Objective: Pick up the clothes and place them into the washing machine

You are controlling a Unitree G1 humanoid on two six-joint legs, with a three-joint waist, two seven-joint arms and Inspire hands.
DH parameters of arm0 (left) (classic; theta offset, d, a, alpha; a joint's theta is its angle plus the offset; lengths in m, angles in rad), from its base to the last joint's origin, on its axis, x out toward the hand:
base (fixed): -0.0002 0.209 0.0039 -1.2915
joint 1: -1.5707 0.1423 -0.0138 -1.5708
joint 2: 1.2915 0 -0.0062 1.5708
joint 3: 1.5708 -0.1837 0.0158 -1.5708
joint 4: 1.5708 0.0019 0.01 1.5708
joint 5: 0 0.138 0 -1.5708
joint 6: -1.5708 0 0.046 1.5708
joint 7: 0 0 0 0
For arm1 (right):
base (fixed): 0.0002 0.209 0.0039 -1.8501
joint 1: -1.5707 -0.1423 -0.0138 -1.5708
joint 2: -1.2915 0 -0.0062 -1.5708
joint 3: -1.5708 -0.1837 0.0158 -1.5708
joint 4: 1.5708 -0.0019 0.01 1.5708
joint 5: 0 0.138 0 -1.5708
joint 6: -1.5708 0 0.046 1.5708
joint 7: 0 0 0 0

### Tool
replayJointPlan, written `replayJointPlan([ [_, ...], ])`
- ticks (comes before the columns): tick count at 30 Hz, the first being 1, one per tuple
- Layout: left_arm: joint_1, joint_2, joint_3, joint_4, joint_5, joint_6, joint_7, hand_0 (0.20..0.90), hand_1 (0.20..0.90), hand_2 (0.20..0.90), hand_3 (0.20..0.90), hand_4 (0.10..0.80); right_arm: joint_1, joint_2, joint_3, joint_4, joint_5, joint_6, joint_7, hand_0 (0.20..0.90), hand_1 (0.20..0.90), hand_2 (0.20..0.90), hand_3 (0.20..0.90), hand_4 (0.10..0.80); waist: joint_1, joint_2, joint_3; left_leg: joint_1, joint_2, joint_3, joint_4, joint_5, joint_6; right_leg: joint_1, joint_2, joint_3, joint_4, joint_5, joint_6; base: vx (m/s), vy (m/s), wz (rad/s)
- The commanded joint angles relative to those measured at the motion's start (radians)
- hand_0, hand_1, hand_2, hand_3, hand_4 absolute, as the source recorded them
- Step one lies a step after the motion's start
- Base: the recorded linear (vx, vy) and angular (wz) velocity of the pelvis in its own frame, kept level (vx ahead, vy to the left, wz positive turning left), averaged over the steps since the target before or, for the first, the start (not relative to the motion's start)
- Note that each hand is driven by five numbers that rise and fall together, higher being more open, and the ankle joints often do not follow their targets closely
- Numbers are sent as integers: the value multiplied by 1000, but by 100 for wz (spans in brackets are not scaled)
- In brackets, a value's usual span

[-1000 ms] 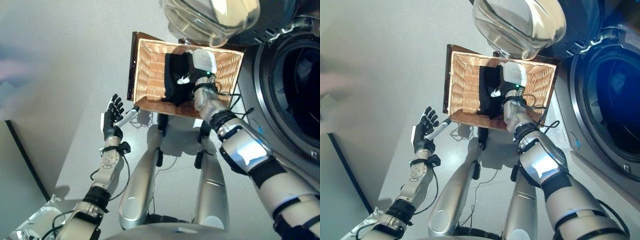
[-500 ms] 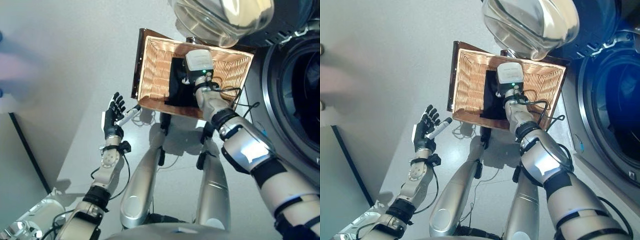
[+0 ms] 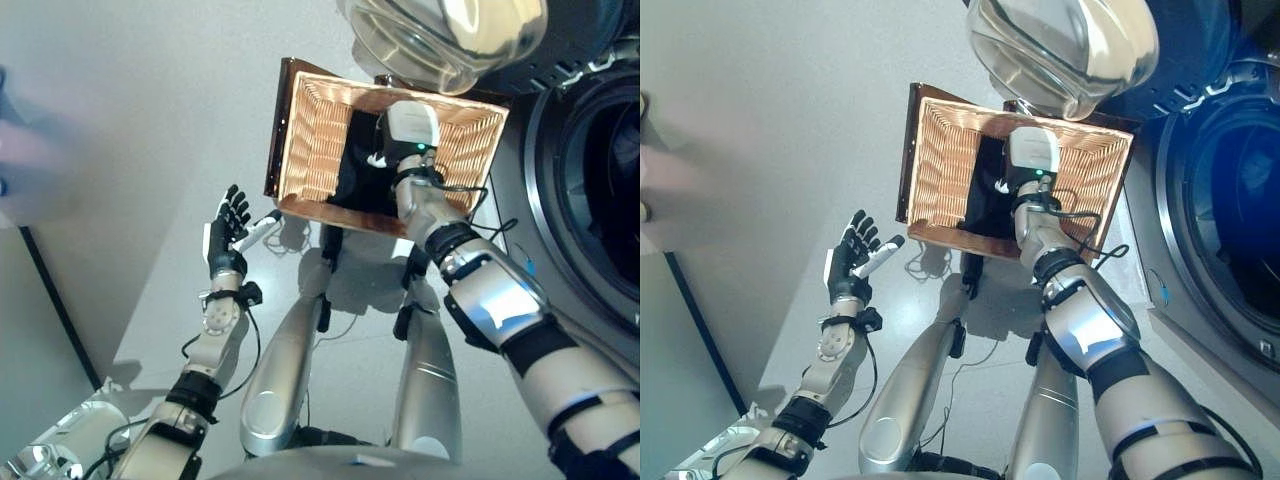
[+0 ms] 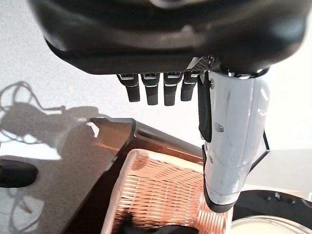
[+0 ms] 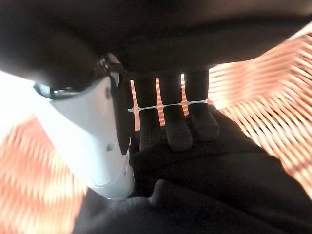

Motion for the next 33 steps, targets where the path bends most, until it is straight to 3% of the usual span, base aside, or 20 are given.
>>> replayJointPlan([
  [1,7,34,3,20,37,-48,43,900,900,900,900,800,7,6,-42,-163,254,-172,-63,200,200,200,200,300,-12,0,-4,17,-51,54,-3,-26,-51,31,-11,46,9,-16,24,39,-2,-8],
  [5,12,25,-6,112,48,-33,32,900,900,900,900,800,100,-22,-109,-275,435,-245,-43,200,200,200,200,300,-36,-9,-4,78,-48,71,-4,-39,-47,88,-8,59,0,-20,25,38,-4,-20],
  [10,16,13,-6,175,45,-24,7,900,900,900,900,800,210,-41,-145,-426,528,-294,2,200,200,200,200,300,-66,-19,-4,148,-47,86,-2,-55,-41,154,-2,75,-8,-27,25,41,-18,-18],
  [23,40,-17,1,255,17,-8,-61,900,900,900,900,800,436,17,-234,-605,941,-428,172,200,200,200,200,300,-110,-16,-80,221,-45,105,4,-86,-38,216,10,102,-10,-54,18,39,-22,-10],
  [30,39,-34,5,318,1,9,-96,900,900,900,900,800,515,50,-238,-685,1164,-462,291,200,200,200,200,300,-129,-21,-111,231,-38,119,11,-96,-41,224,19,117,-7,-61,14,20,-18,-6],
  [33,41,-36,7,320,0,9,-102,900,900,900,900,800,535,40,-239,-722,1160,-459,300,200,200,200,200,300,-134,-24,-118,232,-37,121,14,-99,-42,225,21,121,-6,-60,13,18,-21,-5],
])
